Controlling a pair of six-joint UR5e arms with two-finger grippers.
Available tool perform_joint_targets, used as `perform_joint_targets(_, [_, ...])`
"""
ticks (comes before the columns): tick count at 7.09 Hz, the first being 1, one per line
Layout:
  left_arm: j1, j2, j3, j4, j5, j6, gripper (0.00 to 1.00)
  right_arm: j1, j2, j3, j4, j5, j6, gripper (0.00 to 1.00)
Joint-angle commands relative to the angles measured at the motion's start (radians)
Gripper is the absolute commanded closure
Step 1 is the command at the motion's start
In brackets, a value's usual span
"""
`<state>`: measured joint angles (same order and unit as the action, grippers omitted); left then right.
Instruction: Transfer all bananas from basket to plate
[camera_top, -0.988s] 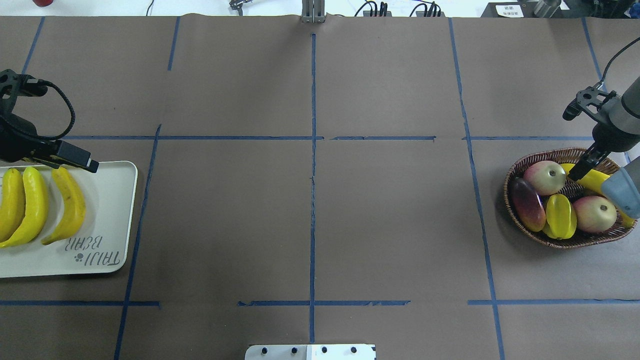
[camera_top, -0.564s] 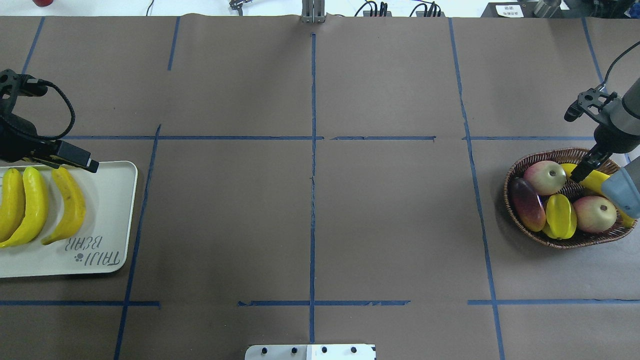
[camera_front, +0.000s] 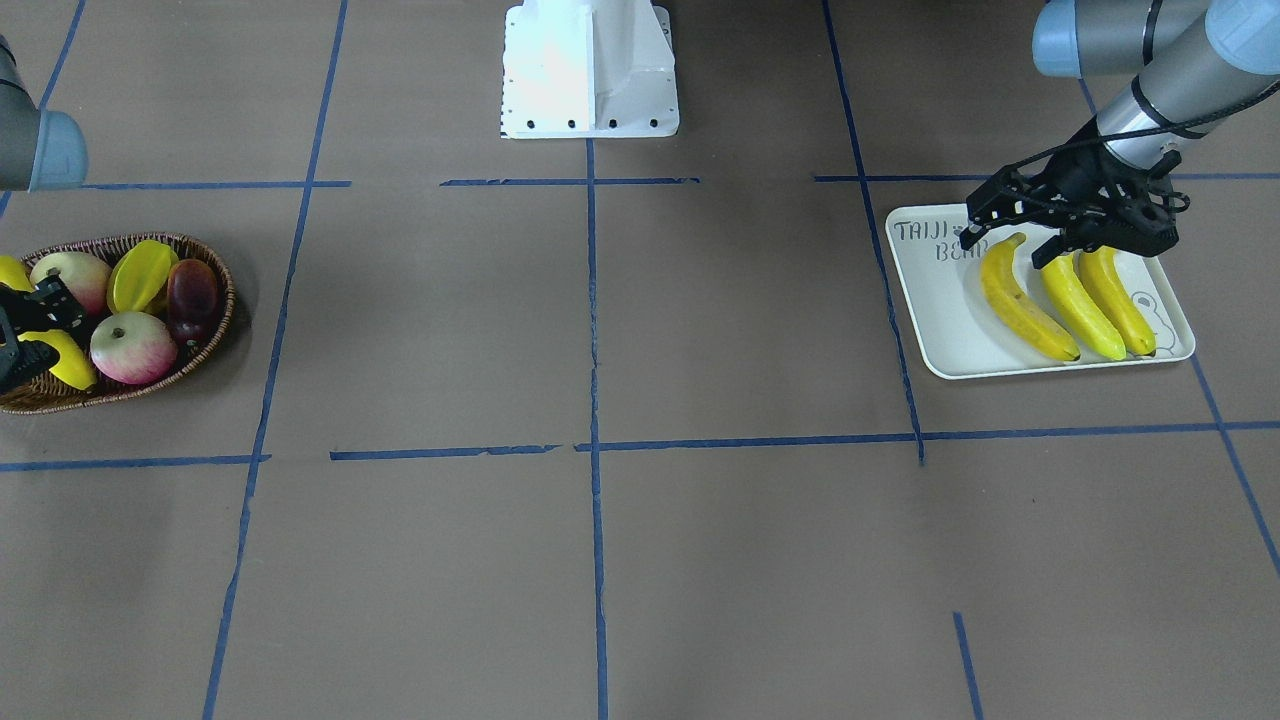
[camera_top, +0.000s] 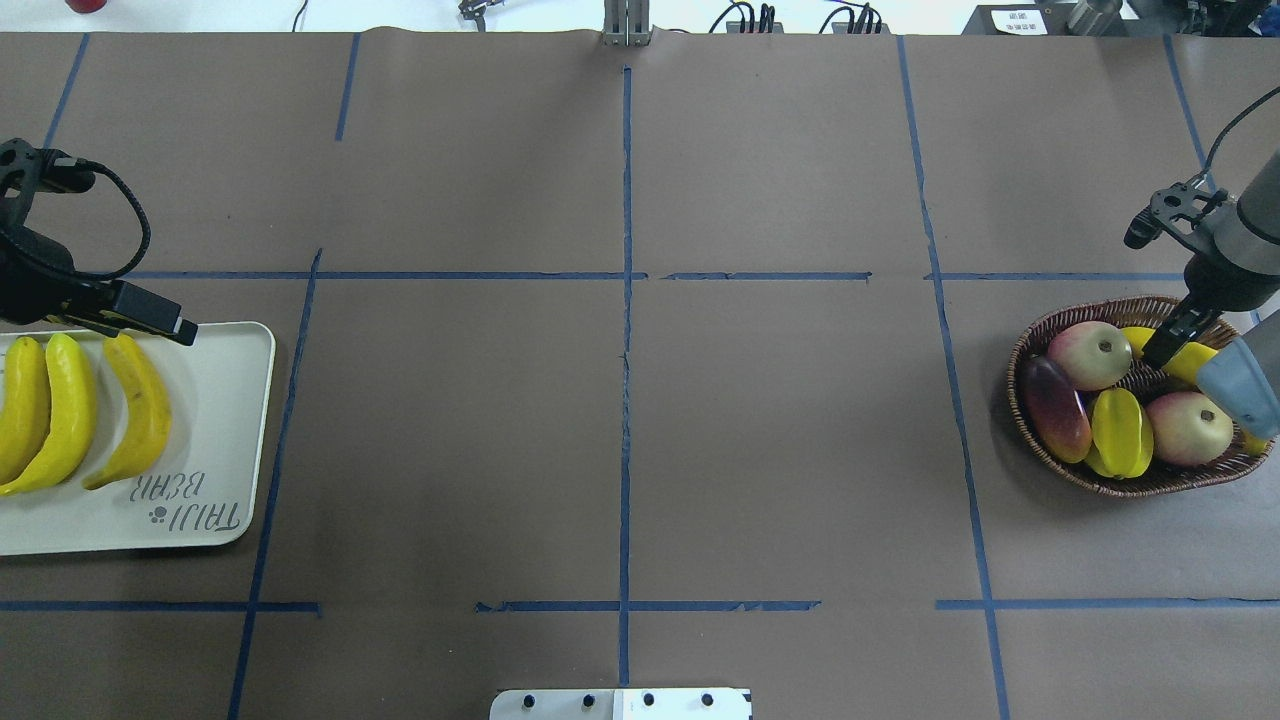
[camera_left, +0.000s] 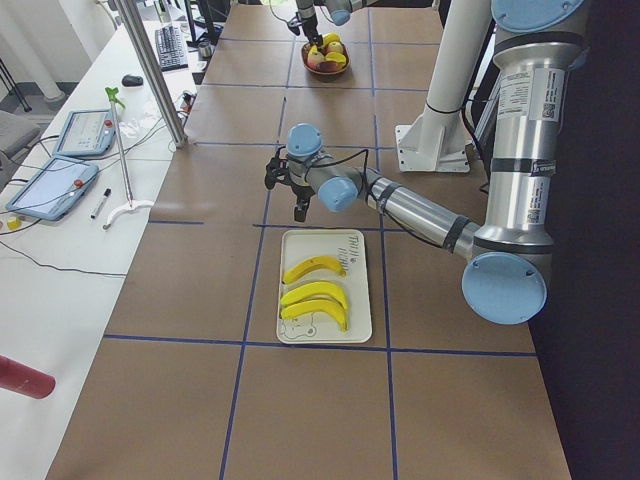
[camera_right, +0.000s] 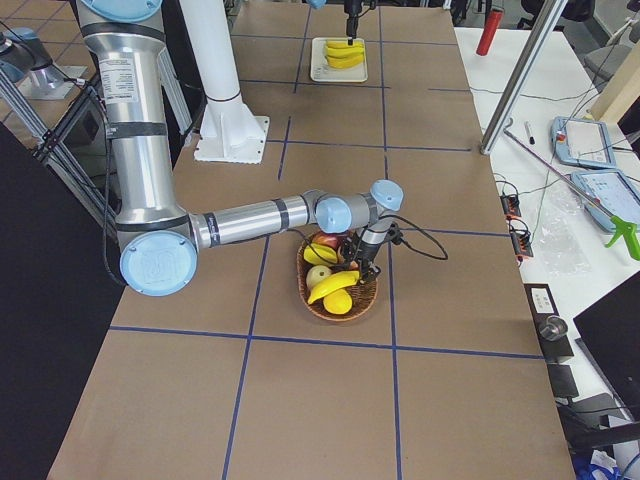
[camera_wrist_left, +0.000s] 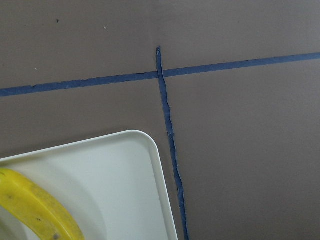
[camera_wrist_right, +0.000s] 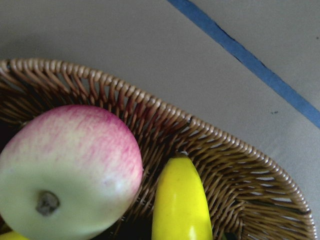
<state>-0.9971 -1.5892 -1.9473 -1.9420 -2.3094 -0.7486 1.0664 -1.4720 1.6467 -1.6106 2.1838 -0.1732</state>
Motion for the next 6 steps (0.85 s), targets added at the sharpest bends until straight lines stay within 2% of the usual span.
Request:
perform_joint_targets(1, [0.000,0.000,0.001,0.000,-0.001,0.002,0.00,-0.003,0.002,-0.001,-0.008,-0.001,0.000,0.54])
perform_joint_targets(3, [0.000,0.000,0.001,-0.001,-0.001,0.002,0.00,-0.005,-0.001,-0.008,-0.008,-0.007,-0.002,0.53])
perform_joint_targets(5, [0.000,0.000,0.001,-0.002,-0.001,0.002,0.00,-0.006,-0.001,-0.008,-0.012,-0.009,0.000,0.43])
perform_joint_targets(6, [0.000,0.000,0.001,-0.002,-0.001,0.002,0.00,-0.005,0.005,0.002,-0.017,-0.001,0.001,0.41])
